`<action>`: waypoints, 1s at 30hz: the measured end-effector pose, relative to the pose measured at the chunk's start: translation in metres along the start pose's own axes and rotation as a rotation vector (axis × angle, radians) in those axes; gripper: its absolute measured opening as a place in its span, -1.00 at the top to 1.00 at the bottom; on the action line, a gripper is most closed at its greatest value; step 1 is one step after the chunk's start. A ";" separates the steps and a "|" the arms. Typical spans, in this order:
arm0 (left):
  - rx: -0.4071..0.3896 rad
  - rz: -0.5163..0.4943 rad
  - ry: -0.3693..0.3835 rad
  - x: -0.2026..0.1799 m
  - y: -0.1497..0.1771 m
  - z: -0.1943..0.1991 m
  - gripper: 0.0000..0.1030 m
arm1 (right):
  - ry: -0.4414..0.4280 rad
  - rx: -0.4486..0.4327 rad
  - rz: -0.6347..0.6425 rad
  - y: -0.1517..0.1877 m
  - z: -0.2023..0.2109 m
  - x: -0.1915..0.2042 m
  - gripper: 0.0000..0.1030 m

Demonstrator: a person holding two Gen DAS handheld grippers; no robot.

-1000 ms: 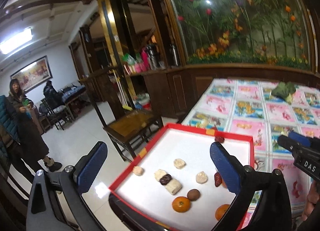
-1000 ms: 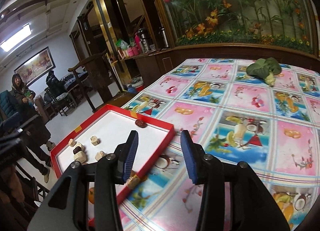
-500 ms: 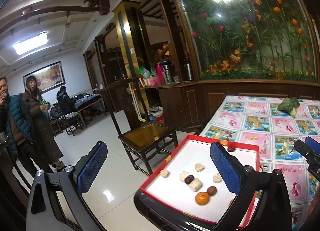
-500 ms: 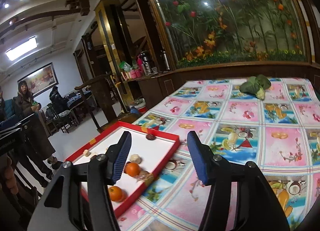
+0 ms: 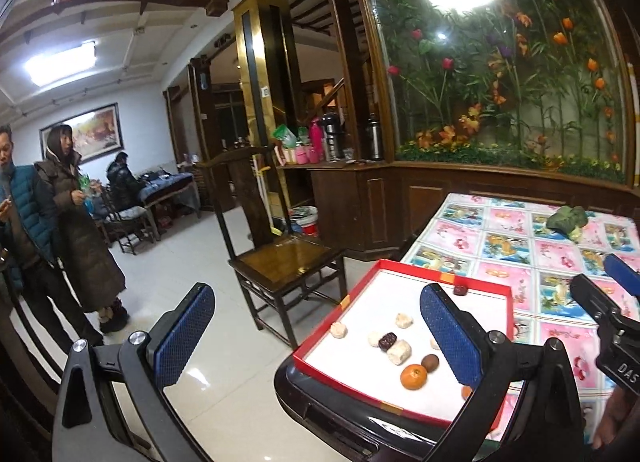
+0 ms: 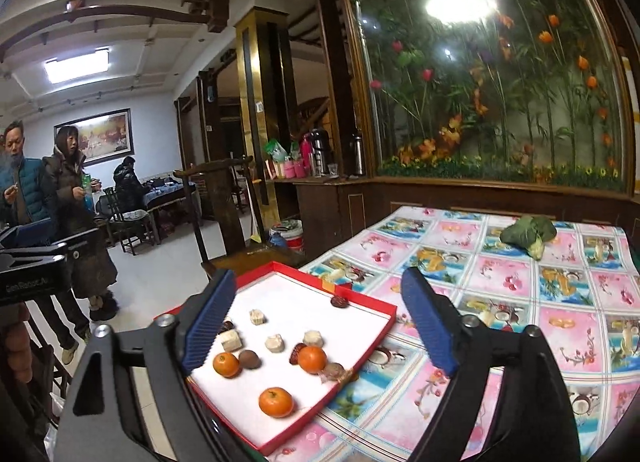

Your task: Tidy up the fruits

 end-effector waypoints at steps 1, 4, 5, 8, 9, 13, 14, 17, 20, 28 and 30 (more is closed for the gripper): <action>-0.007 0.012 0.005 0.004 0.000 0.002 -0.99 | -0.001 -0.003 -0.005 -0.002 -0.001 0.003 -0.71; -0.026 0.041 0.013 0.013 -0.003 0.012 -0.99 | 0.017 -0.025 -0.006 -0.005 0.000 0.008 -0.83; -0.041 0.052 0.015 0.017 -0.004 0.016 -0.99 | 0.026 -0.034 0.000 -0.006 0.001 0.010 -0.86; -0.080 0.093 0.027 0.025 -0.005 0.025 -0.99 | 0.040 -0.069 0.021 -0.006 0.006 0.015 -1.00; -0.087 0.100 0.032 0.025 -0.004 0.025 -0.99 | 0.044 -0.072 0.023 -0.006 0.006 0.015 -1.00; -0.074 0.068 0.034 0.016 -0.002 0.017 -0.99 | 0.030 -0.076 -0.016 -0.007 0.013 0.007 -1.00; -0.076 0.057 0.035 0.013 -0.001 0.016 -0.99 | 0.034 -0.082 -0.021 -0.007 0.016 0.004 -1.00; -0.105 0.032 0.026 -0.003 0.003 0.017 -0.99 | 0.064 -0.098 -0.007 -0.007 0.026 -0.007 -1.00; -0.089 0.016 0.088 -0.027 0.005 0.016 -0.99 | 0.125 -0.075 0.011 -0.006 0.033 -0.028 -1.00; 0.070 -0.169 0.368 -0.152 0.018 -0.001 -0.99 | 0.346 -0.015 -0.049 0.001 0.078 -0.133 -1.00; 0.100 -0.231 0.438 -0.188 0.023 0.000 -0.99 | 0.423 -0.017 -0.090 0.006 0.096 -0.163 -1.00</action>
Point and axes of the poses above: each gripper's, at about its wrist camera, not at the fingertips, and z roughly against the way its jaws point, x to its left, y to its underside, the point moved 2 cm from there along -z, roughly the way its jaws point, and after that the axes turned 5 degrees about -y, right-handed, at the moved point
